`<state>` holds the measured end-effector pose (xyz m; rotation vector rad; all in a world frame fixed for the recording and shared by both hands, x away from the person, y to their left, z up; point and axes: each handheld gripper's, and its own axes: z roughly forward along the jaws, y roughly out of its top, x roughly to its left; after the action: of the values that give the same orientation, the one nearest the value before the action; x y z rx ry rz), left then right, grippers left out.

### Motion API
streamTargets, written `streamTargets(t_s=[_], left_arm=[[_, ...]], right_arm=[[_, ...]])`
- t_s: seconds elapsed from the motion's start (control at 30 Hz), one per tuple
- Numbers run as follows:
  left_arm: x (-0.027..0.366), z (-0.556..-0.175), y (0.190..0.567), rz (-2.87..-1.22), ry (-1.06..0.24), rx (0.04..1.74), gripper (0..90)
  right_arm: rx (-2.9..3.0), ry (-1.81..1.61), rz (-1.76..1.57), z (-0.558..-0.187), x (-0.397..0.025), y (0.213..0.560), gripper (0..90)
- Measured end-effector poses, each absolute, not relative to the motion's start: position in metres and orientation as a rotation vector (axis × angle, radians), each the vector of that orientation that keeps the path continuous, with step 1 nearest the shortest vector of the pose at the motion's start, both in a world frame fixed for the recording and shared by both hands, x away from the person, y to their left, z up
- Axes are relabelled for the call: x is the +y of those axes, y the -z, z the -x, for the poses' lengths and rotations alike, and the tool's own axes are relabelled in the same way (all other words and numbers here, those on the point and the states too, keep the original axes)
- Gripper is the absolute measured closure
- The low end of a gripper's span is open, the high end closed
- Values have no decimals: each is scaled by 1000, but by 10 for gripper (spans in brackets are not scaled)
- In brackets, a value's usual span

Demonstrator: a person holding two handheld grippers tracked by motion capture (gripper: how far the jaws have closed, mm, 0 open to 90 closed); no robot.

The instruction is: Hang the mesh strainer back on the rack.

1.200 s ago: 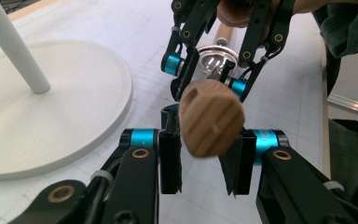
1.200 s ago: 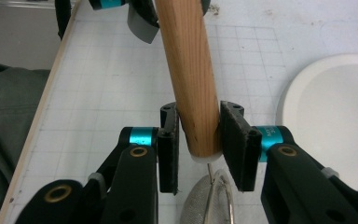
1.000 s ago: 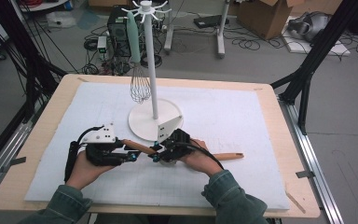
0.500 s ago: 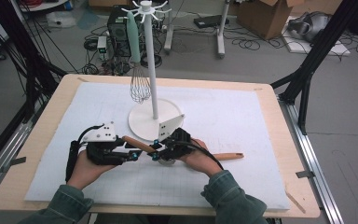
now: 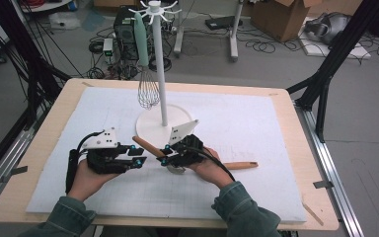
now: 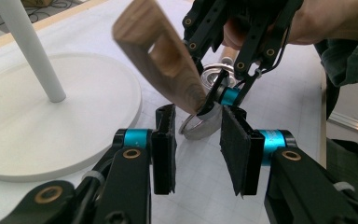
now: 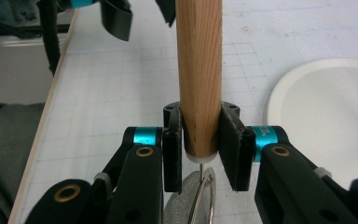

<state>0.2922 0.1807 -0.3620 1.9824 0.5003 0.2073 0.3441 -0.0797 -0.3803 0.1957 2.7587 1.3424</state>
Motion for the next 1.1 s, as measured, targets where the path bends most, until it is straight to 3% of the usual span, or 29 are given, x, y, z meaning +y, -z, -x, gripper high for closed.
streamTargets(t_s=[0.23, 0.43, 0.63, 1.1], left_arm=[[180, -294, 362, -1986, -215, 520, 659], [179, -295, 362, -1983, -218, 531, 658], [179, -297, 364, -1981, -214, 551, 655], [174, -299, 364, -1965, -227, 604, 634]], right_arm=[[2752, -1358, -252, -343, -79, 383, 707], [2758, -1354, -281, -341, -79, 383, 639], [2742, -1361, -294, -341, -82, 382, 696], [2718, -1365, -314, -336, -83, 384, 704]])
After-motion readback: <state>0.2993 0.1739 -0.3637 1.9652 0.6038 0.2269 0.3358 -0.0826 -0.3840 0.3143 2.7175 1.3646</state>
